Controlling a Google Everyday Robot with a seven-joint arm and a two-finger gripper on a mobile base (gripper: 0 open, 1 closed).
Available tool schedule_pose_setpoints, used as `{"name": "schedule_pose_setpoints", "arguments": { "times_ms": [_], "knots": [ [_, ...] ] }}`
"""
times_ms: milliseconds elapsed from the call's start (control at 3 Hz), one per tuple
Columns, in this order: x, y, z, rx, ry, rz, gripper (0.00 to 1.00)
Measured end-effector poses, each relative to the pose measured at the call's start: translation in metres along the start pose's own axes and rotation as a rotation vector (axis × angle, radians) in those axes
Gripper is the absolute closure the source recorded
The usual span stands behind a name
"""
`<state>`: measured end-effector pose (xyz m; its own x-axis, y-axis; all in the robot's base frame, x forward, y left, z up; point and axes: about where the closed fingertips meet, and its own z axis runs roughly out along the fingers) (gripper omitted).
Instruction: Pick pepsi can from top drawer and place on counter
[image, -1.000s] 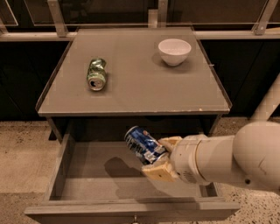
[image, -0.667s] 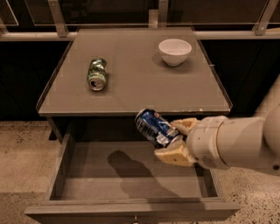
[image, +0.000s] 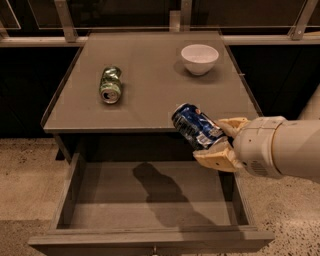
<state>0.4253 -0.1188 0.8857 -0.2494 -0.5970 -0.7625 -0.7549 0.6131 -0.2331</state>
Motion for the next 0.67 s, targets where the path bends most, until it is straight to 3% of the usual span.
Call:
{"name": "schedule_pose_setpoints", "arguments": {
  "times_ms": [333,667],
  "knots": [
    [-0.003,-0.018,0.0,-0.021,-0.006,-0.047,1.0],
    [-0.002,-0.054,0.001,-0.07,-0.039,-0.108,1.0]
  ]
}}
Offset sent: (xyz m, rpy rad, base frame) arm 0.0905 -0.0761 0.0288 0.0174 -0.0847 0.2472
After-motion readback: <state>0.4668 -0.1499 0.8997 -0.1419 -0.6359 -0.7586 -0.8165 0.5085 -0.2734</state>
